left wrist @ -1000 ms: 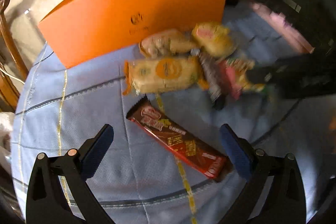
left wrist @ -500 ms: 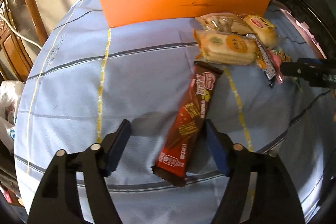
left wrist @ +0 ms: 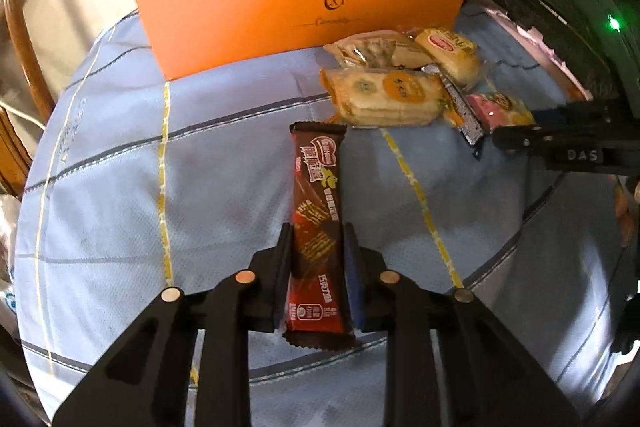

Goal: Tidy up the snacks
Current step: 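Grasp the red chocolate bar with the left tool while the right tool grasps the white candy bag, then lift both held snacks and carry them above the orange box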

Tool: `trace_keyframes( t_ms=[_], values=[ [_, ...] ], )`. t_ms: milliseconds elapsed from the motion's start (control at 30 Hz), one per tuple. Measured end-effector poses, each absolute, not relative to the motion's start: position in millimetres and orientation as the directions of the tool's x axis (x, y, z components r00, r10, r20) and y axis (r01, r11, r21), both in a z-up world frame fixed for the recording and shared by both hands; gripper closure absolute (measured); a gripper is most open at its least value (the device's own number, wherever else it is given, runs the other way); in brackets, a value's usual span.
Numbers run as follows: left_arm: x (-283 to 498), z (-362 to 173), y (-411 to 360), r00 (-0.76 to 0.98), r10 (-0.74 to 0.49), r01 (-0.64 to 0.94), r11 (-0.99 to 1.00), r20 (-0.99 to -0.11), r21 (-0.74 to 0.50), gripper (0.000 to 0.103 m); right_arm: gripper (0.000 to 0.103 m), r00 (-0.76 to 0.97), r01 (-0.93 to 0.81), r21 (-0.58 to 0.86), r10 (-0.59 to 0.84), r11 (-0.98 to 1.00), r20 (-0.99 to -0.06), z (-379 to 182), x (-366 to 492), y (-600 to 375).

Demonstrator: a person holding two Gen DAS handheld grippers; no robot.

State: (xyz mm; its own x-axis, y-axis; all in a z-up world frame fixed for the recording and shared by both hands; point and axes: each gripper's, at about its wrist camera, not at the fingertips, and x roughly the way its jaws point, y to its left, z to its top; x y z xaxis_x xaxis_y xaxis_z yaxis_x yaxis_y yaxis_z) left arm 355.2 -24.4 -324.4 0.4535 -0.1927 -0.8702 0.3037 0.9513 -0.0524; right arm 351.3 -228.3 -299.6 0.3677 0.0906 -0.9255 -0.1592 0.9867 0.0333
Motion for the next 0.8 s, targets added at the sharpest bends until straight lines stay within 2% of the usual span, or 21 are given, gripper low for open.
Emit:
trace_keyframes(
  t_ms=[267,533,800],
  values=[
    [343,-296,-2,0.496,-0.284,0.26,0.95,-0.82,-0.171,0.08,0.055,0.427,-0.105,0.127,0.16,0.986,-0.89,-274,328,-255],
    [334,-250,-3,0.554,-0.322,0.281,0.94,-0.767,-0.192,0.08,0.055,0.484,-0.133,0.146,0.193,0.98,-0.854,-244,319,-245],
    [352,-201,-4,0.623,-0.337,0.292,0.937,-0.706,-0.191,0.08,0.055,0.605,-0.166,0.164,0.232,0.972,-0.762,-162,334,-241]
  ],
)
